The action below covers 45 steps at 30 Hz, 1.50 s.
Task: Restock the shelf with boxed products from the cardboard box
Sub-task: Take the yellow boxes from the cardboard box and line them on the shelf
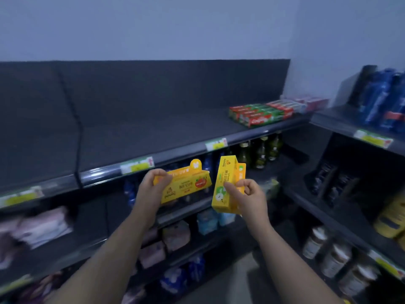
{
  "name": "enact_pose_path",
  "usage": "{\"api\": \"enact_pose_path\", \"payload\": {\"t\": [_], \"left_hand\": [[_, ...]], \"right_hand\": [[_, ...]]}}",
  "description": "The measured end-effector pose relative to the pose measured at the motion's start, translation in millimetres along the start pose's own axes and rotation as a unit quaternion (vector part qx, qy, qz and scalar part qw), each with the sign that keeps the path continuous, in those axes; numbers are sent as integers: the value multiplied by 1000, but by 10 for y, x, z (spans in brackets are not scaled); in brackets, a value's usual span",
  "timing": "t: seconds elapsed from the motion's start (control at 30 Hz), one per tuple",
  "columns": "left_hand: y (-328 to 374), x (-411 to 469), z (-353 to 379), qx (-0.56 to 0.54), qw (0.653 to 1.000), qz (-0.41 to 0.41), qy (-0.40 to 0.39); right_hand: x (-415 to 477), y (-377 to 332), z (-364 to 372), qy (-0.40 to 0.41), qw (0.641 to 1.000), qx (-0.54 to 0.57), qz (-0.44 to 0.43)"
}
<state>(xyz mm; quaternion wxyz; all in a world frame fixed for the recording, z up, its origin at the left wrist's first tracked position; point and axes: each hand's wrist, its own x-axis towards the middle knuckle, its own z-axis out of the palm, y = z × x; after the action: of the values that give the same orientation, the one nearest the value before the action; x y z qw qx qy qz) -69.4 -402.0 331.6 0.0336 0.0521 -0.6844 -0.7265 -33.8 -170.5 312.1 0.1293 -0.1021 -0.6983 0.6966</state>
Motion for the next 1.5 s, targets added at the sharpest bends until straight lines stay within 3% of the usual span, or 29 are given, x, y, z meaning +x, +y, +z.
{"api": "enact_pose_path", "payload": {"t": [0.33, 0.7, 1.0, 1.3, 1.5], "left_hand": [[500, -486, -2197, -7, 990, 73, 124], [783, -1152, -4256, 22, 952, 125, 279], [890, -1288, -5199, -4, 920, 133, 369], [1066, -924, -5938, 102, 906, 112, 395], [1221, -500, -6351, 166, 911, 75, 370]], "right_hand": [[-659, -443, 2080, -164, 986, 15, -28], [-1533, -853, 3977, -337, 938, 43, -69], [-1749, -978, 5024, -402, 909, 34, -104], [-1478, -1038, 5943, -459, 880, -10, -124], [-1205, -1127, 6505, -478, 867, -32, -134]]}}
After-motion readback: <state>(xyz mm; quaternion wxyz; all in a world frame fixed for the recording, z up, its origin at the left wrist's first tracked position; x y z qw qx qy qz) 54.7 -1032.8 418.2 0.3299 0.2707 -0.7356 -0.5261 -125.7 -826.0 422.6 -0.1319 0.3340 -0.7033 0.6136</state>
